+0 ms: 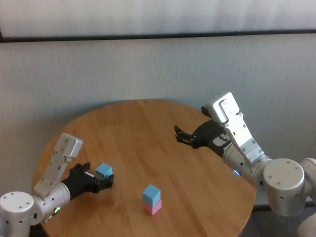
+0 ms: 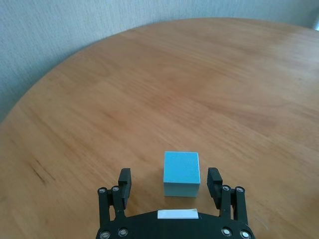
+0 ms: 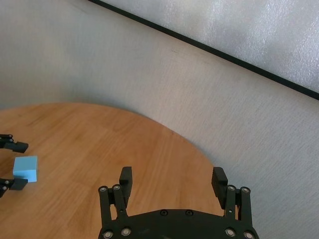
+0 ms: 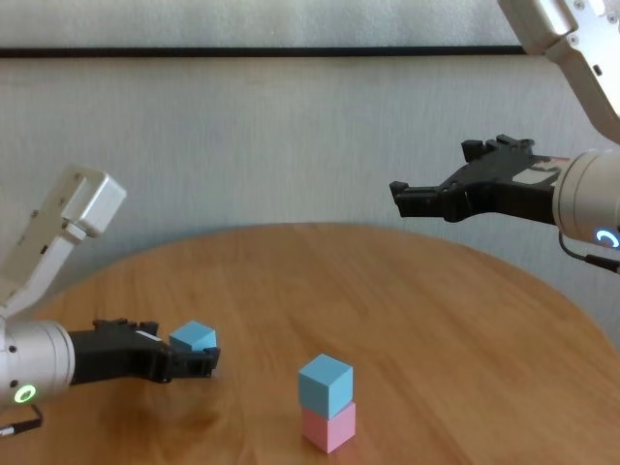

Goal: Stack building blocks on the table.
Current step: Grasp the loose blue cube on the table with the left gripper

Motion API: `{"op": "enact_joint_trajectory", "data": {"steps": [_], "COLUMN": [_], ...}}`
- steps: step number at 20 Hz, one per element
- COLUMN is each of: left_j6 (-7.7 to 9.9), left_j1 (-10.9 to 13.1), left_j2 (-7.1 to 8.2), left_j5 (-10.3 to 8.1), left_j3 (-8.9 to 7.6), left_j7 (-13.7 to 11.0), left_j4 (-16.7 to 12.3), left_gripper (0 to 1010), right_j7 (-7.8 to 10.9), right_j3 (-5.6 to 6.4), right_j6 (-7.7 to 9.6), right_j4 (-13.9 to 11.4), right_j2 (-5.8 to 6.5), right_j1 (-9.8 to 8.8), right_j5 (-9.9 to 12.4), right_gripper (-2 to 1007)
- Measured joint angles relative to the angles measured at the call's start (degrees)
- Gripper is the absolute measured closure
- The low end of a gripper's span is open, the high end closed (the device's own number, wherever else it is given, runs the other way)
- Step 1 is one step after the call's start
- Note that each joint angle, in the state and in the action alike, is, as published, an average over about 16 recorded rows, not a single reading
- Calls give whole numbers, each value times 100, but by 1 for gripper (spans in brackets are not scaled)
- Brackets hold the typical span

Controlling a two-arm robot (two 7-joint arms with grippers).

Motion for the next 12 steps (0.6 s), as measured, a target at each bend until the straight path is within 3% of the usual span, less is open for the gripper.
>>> {"op": "enact_joint_trajectory", "data": {"steps": [12], "left_j6": [-84], "left_j1": [-120], "left_j2": [-48], "left_j5": [15], "left_j3": [33], "left_j7": [-39], "left_j4": [211], "left_gripper": [21], "right_j7": [0], "right_j3": [0], "right_j6": [0], "right_j4": [0], "right_j2": [0], "right_j1": [0], "right_j5": [0], "right_gripper": [0]}}
